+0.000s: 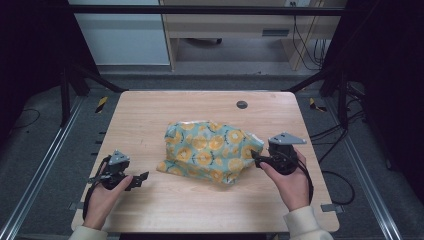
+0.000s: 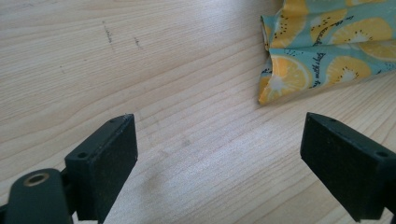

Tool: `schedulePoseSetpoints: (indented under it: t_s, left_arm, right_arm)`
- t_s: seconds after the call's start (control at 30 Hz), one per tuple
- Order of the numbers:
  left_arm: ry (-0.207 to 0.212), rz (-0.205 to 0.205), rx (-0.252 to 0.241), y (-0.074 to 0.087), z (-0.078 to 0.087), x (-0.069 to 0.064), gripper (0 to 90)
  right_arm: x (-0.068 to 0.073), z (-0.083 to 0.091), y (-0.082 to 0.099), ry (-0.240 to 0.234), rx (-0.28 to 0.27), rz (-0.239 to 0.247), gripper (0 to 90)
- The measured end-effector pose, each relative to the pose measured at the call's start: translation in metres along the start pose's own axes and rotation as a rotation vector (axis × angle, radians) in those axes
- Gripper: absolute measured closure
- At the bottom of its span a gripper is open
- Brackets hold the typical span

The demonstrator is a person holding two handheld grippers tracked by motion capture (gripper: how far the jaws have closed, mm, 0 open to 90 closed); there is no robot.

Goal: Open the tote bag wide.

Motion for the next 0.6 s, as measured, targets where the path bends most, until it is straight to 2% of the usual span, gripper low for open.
schedulePoseSetpoints:
  t_s: [0.1,0.17,0.23,0.3,0.4,0.43,0.6]
  left_arm:
    - [-0.002,-0.007,-0.006,-0.001,0.0,-0.001,10.4]
    - [-0.004,-0.011,-0.005,-0.001,-0.001,-0.001,10.3]
    - [-0.005,-0.016,-0.001,0.0,-0.001,-0.001,10.2]
    - [-0.004,-0.017,0.0,0.0,-0.001,-0.002,10.2]
    - [-0.004,-0.018,0.001,0.0,-0.001,-0.001,10.2]
    - [-0.005,-0.017,0.001,0.0,-0.001,-0.001,10.2]
    - [-0.014,-0.018,0.001,0.0,-0.001,0.0,10.2]
  right_arm:
    - [0.004,-0.004,-0.01,-0.001,0.015,0.031,23.2]
    - [0.009,-0.011,-0.023,-0.019,0.041,0.062,21.7]
    - [0.01,-0.013,-0.026,-0.024,0.044,0.064,21.6]
    - [0.013,-0.02,-0.037,-0.036,0.065,0.082,23.7]
    - [0.015,-0.026,-0.047,-0.051,0.08,0.093,24.3]
    - [0.014,-0.031,-0.054,-0.062,0.09,0.083,26.9]
    - [0.01,-0.043,-0.07,-0.074,0.109,0.068,29.6]
Point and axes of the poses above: each handheld gripper's, and its own axes: z roughly backward along the jaws, y roughly out of its underside, x roughly to its left, the point moved 6 cm from there along -z, roughly forward along the jaws, and after that the axes turned 14 degrees about -x, right-handed, at the moved point
